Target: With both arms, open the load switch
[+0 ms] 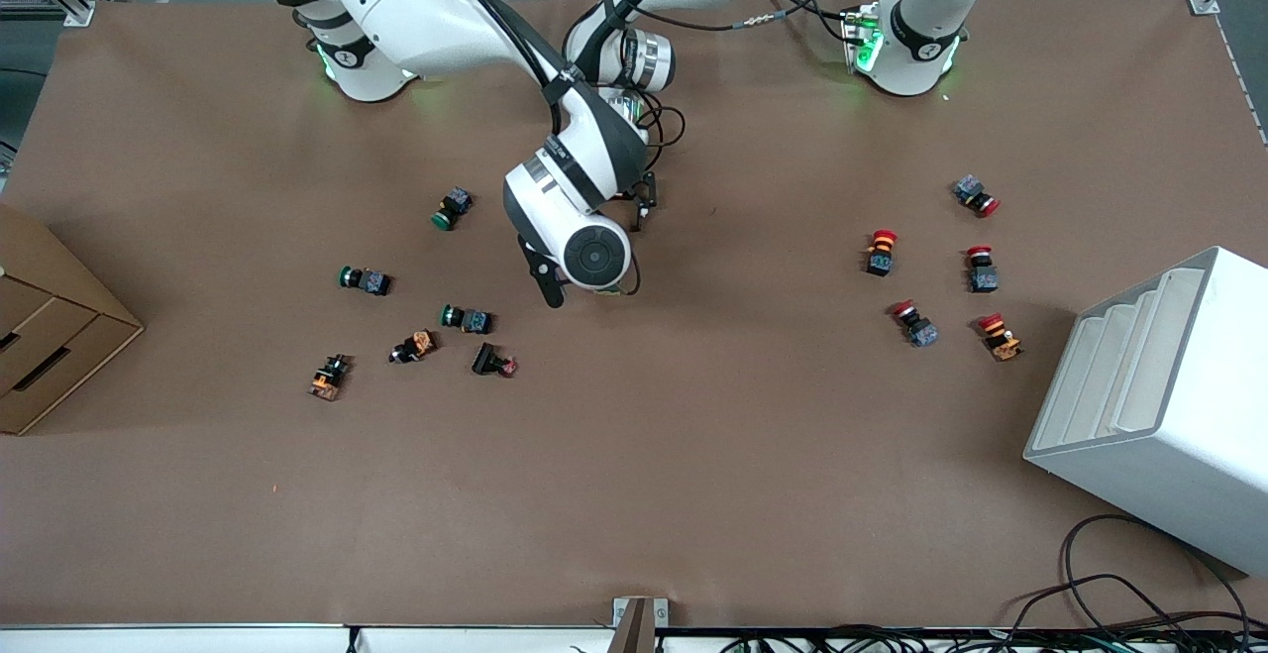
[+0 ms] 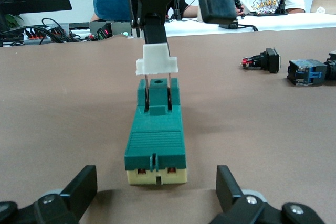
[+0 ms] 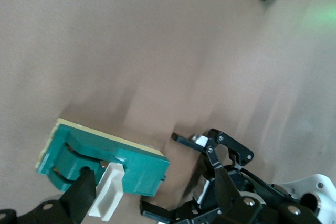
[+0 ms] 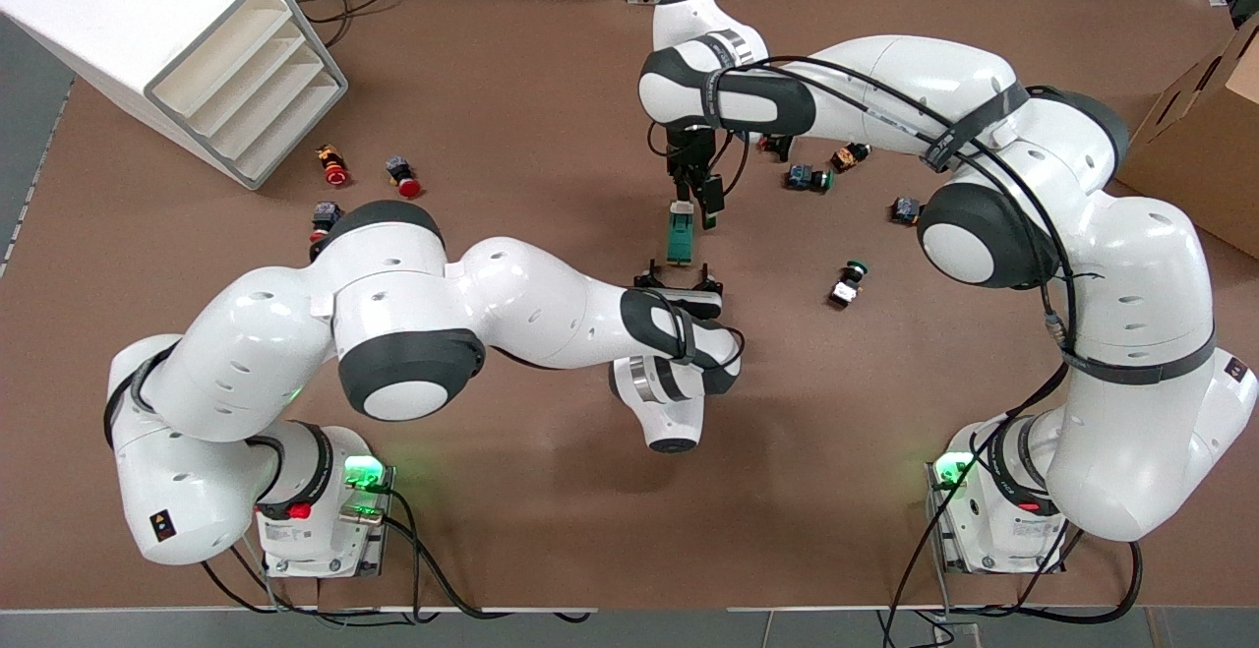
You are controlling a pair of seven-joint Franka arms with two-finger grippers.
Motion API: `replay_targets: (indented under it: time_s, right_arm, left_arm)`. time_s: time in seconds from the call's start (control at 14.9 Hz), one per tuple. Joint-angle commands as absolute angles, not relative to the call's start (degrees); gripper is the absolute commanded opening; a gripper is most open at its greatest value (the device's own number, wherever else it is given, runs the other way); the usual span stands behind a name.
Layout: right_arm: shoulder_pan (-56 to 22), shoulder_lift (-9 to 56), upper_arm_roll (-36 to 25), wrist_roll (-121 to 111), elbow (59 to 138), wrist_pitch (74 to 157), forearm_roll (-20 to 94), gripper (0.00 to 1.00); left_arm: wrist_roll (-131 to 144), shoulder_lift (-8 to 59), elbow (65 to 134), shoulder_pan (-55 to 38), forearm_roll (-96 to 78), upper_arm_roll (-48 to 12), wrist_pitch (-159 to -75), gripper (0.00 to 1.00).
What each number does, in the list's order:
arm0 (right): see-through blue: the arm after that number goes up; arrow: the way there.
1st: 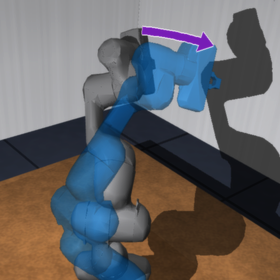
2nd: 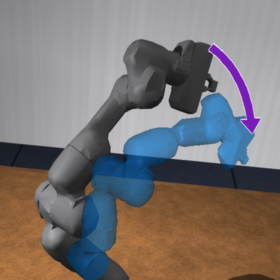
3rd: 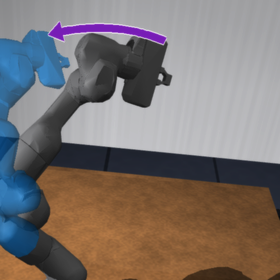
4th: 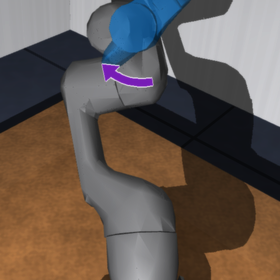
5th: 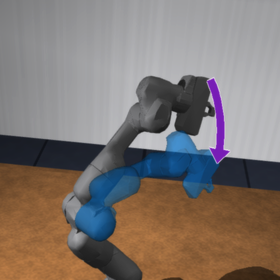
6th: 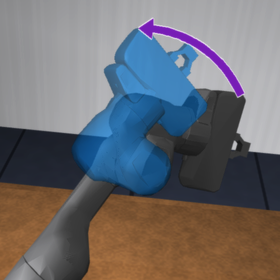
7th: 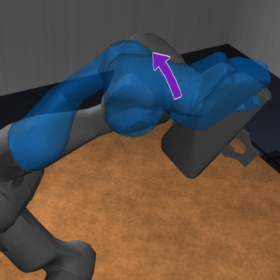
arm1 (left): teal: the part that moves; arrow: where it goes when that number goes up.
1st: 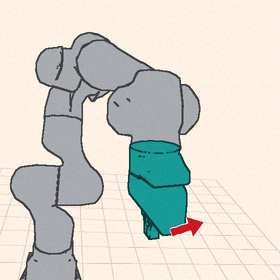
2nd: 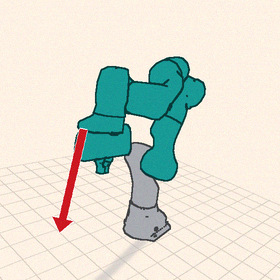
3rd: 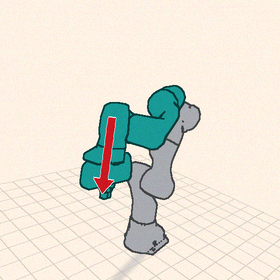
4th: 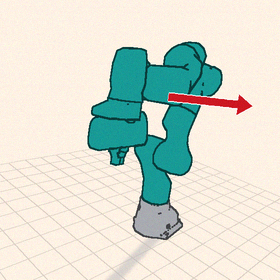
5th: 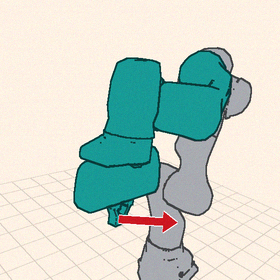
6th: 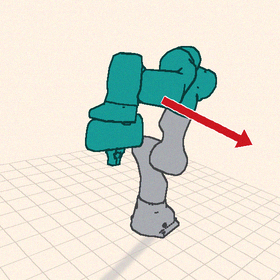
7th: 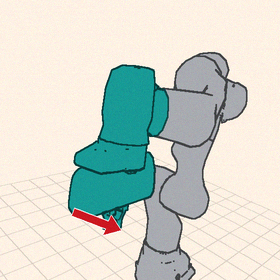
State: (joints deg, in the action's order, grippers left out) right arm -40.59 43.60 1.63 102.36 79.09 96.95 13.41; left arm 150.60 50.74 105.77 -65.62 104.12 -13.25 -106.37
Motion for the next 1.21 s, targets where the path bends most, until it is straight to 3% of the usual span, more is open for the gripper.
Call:
replay_targets:
  time_s: [0.0, 0.34, 1.14]
  right_arm:
    - [-41.6, 43.2, 2.1, 102.3, 79.3, 94.5, 14.4, 1.0]
    - [-42.7, 43.3, 2.1, 102.4, 79.8, 91.1, 14.3, 1.0]
    - [-43.7, 43.9, 1.9, 102.3, 81.8, 94.8, 13.5, 1.0]
  left_arm:
    - [149.3, 54.5, 104.6, -65.9, 102.0, -13.6, -108.5, 1.0]
    - [150.1, 54.3, 104.6, -65.9, 101.3, -13.6, -108.5, 1.0]
    - [149.1, 53.8, 104.8, -66.4, 96.3, -13.8, -108.5, 1.0]
